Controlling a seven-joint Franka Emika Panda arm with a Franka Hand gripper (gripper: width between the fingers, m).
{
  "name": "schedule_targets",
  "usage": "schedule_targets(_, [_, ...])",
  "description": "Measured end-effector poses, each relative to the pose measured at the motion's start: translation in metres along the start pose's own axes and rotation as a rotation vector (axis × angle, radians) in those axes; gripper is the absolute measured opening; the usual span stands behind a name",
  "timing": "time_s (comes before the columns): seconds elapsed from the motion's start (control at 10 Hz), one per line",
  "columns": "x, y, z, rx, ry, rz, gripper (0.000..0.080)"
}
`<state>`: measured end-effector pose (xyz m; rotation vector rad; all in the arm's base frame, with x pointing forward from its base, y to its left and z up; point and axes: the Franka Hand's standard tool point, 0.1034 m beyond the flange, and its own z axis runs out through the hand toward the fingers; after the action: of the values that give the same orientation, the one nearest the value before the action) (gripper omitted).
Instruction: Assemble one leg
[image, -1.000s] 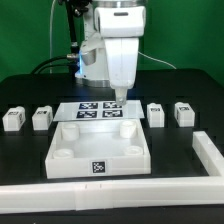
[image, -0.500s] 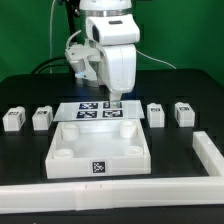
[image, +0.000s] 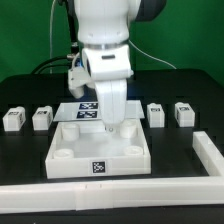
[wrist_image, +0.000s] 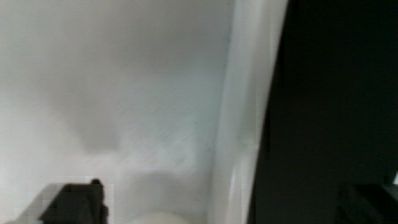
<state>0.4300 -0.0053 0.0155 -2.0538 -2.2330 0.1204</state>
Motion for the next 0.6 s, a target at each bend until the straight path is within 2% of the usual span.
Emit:
schedule_targets(0.1, [-0.0011, -0.0018, 0.0051, 0.005, 0.003, 0.004, 0.0650])
schedule_targets(0.3, [-0.0028, -0.0019, 0.0051, 0.005, 0.003, 0.008, 0.0650])
schedule_targets(0.4, [-0.0029, -0.0024, 0.0054, 0.005, 0.003, 0.008, 0.0518])
schedule_targets(0.5, [-0.0030, -0.0026, 0.0055, 0.006, 0.003, 0.009, 0.0518])
schedule_targets(0.6, [-0.0030, -0.0028, 0.0056, 0.006, 0.003, 0.009, 0.0379])
